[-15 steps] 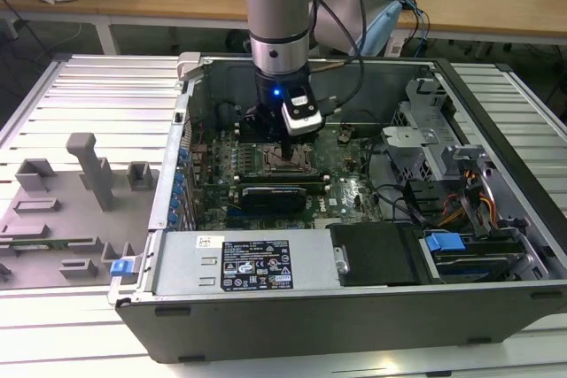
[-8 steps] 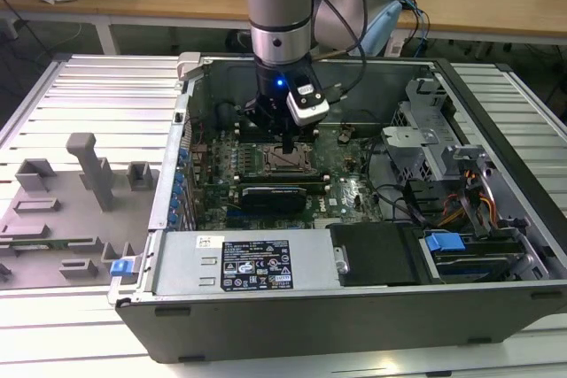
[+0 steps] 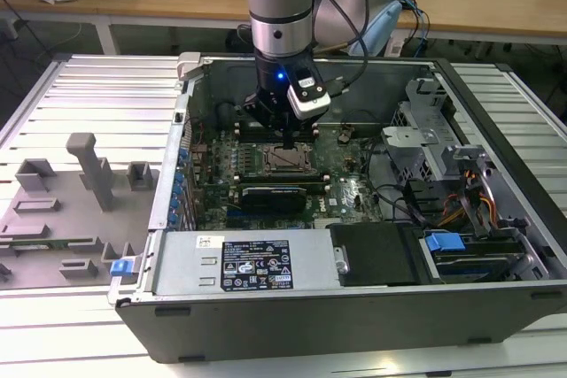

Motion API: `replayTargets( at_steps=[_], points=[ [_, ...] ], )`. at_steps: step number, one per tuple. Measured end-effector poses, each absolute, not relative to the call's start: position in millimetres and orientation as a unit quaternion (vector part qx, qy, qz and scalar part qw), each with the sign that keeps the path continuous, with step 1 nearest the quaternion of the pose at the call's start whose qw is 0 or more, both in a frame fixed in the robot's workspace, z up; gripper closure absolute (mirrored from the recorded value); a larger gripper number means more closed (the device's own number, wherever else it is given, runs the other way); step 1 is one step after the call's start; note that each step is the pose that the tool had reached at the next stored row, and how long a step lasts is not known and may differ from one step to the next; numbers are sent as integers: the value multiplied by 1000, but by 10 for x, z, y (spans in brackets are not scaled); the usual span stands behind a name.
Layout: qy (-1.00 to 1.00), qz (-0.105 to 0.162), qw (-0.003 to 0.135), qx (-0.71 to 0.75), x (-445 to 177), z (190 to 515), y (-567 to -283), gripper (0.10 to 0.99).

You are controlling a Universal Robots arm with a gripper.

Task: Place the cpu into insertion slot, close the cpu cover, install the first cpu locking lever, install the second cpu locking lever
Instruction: 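Install the first cpu locking lever, then install the second cpu locking lever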

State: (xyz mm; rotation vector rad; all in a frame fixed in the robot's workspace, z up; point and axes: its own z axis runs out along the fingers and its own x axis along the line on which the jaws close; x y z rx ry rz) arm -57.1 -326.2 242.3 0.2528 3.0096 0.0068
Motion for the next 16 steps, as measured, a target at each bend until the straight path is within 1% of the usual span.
replayTargets(
  at_steps=[16],
  points=[
    [995, 2, 61, 84, -572, 2431, -3264, 980]
  ],
)
